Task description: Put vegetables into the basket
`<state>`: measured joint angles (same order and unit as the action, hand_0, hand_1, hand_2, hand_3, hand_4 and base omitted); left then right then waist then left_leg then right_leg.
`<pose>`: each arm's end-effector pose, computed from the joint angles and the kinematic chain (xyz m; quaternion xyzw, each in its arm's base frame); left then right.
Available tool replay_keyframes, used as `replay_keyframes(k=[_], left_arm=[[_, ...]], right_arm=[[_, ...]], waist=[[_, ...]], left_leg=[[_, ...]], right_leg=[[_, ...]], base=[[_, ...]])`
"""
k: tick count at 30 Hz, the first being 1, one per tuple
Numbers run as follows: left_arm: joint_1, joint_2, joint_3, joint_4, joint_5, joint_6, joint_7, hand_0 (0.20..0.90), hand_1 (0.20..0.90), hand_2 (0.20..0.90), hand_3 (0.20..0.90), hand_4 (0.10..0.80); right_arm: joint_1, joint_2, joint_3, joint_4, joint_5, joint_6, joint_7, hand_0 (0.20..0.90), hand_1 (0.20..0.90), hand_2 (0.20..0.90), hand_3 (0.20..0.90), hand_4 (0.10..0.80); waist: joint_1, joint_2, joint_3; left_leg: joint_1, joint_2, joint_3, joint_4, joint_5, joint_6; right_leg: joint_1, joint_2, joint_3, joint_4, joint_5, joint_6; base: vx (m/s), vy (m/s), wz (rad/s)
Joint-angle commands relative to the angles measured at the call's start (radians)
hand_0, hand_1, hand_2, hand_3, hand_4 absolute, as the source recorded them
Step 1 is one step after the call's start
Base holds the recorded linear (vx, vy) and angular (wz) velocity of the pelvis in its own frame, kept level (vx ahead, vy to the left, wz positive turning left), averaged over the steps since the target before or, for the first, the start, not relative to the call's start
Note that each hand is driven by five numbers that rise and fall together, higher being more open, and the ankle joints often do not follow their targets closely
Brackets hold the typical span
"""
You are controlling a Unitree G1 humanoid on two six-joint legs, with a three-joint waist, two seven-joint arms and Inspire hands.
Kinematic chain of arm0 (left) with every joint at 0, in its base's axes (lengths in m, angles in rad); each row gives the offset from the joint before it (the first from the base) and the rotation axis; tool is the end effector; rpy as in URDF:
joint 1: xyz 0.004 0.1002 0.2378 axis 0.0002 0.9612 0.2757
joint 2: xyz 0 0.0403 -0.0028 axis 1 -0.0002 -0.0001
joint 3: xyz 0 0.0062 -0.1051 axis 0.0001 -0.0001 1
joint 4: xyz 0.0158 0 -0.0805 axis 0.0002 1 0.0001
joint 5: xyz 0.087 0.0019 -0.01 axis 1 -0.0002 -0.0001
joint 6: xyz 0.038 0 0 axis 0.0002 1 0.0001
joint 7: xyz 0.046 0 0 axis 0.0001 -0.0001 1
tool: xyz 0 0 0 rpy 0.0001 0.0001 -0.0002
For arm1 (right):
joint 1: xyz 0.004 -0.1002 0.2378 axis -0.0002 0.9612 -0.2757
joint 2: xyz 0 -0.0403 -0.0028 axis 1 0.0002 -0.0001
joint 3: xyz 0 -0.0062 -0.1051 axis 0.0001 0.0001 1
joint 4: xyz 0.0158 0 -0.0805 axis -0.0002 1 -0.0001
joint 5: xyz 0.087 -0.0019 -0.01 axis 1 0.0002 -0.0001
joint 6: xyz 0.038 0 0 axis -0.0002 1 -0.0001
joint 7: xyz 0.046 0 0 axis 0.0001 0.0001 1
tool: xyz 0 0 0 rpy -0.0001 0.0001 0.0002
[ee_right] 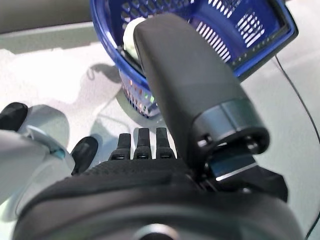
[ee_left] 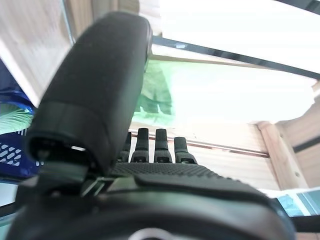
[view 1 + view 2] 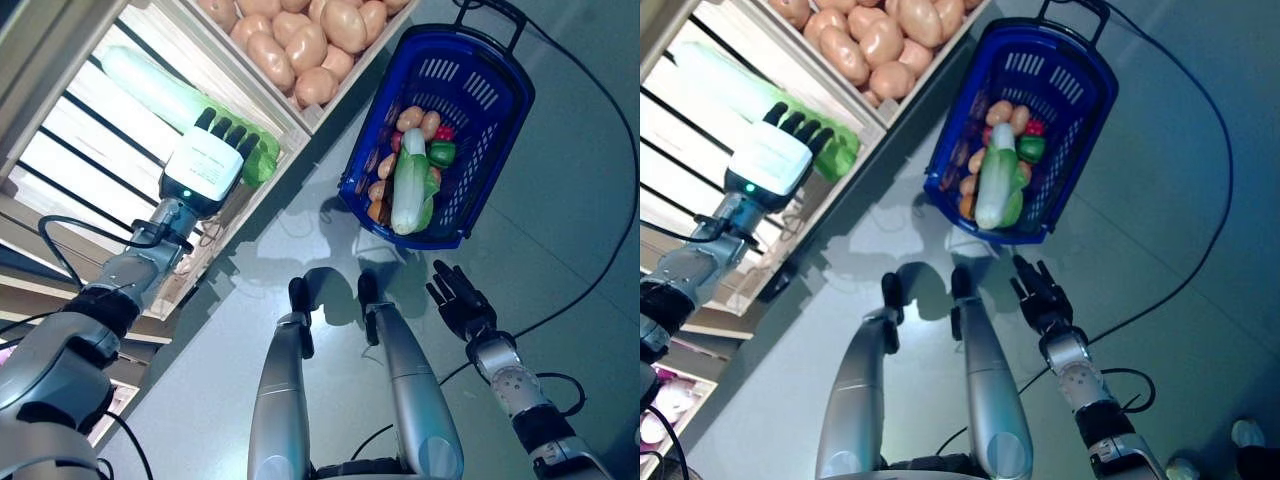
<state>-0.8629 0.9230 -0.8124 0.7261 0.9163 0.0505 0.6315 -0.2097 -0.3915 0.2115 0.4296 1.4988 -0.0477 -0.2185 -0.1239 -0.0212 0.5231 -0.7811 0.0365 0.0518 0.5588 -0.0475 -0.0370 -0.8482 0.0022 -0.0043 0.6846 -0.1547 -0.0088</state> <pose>0.3051 0.2810 0.1535 0.8587 -0.2215 0.0945 0.4523 0.2231 -0.2078 0.0186 0.4775 0.1691 -0.1424 0.8503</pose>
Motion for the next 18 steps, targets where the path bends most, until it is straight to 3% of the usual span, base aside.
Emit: replay_keyframes(k=[1, 4, 5, 6, 8, 18], left_arm=[[-0.09, 0.045, 0.078, -0.022, -0.015, 0.063, 0.085, 0.9, 0.9, 0.9, 0.9, 0.8], [-0.086, 0.044, 0.076, -0.017, 0.037, 0.051, 0.075, 0.9, 0.9, 0.9, 0.9, 0.8], [-0.091, 0.039, 0.074, -0.01, 0.055, 0.059, 0.054, 0.566, 0.566, 0.566, 0.566, 0.577], [-0.087, 0.035, 0.077, 0.002, 0.046, 0.068, 0.068, 0.502, 0.502, 0.502, 0.502, 0.535], [-0.089, 0.036, 0.069, 0.02, 0.031, 0.067, 0.09, 0.444, 0.444, 0.444, 0.444, 0.496], [-0.103, 0.024, 0.082, 0.044, 0.015, 0.036, 0.174, 0.434, 0.434, 0.434, 0.434, 0.489]], right_arm=[[0.028, -0.053, -0.011, -0.08, -0.011, -0.037, -0.027, 0.9, 0.9, 0.9, 0.9, 0.8], [0.029, -0.055, -0.016, -0.09, -0.014, -0.028, -0.033, 0.9, 0.9, 0.9, 0.9, 0.8], [0.026, -0.051, -0.018, -0.096, -0.021, -0.028, -0.028, 0.9, 0.9, 0.9, 0.9, 0.8], [0.022, -0.052, -0.017, -0.098, -0.028, -0.031, -0.022, 0.9, 0.9, 0.9, 0.9, 0.8], [0.019, -0.051, -0.014, -0.098, -0.04, -0.036, -0.017, 0.9, 0.9, 0.9, 0.9, 0.8], [0.007, -0.05, -0.012, -0.091, -0.055, -0.018, -0.021, 0.9, 0.9, 0.9, 0.9, 0.8]], waist=[[0.0, -0.006, -0.003], [0.0, -0.007, -0.003], [-0.001, -0.007, -0.003], [-0.001, -0.009, -0.003], [-0.001, -0.009, -0.003], [0.001, -0.006, -0.003]], left_leg=[[-0.047, -0.014, 0.008, 0.009, 0.035, 0.049], [-0.043, -0.015, 0.008, 0.004, 0.033, 0.051], [-0.041, -0.017, 0.009, 0.002, 0.03, 0.052], [-0.041, -0.018, 0.007, 0.002, 0.029, 0.052], [-0.048, -0.019, 0.005, 0.008, 0.026, 0.052], [-0.071, -0.021, 0.0, 0.009, 0.026, 0.053]], right_leg=[[0.043, -0.028, -0.042, -0.115, 0.127, 0.005], [0.042, -0.026, -0.042, -0.114, 0.127, 0.006], [0.041, -0.025, -0.041, -0.113, 0.125, 0.009], [0.039, -0.024, -0.041, -0.112, 0.125, 0.01], [0.031, -0.025, -0.043, -0.107, 0.125, 0.011], [0.006, -0.022, -0.04, -0.099, 0.128, 0.012]], base=[[0.0, 0.0, 0.0], [0.0, 0.0, 0.0], [0.0, 0.0, 0.0], [0.0, 0.0, 0.0], [0.0, 0.0, 0.0], [0.001, 0.016, 0.0]])
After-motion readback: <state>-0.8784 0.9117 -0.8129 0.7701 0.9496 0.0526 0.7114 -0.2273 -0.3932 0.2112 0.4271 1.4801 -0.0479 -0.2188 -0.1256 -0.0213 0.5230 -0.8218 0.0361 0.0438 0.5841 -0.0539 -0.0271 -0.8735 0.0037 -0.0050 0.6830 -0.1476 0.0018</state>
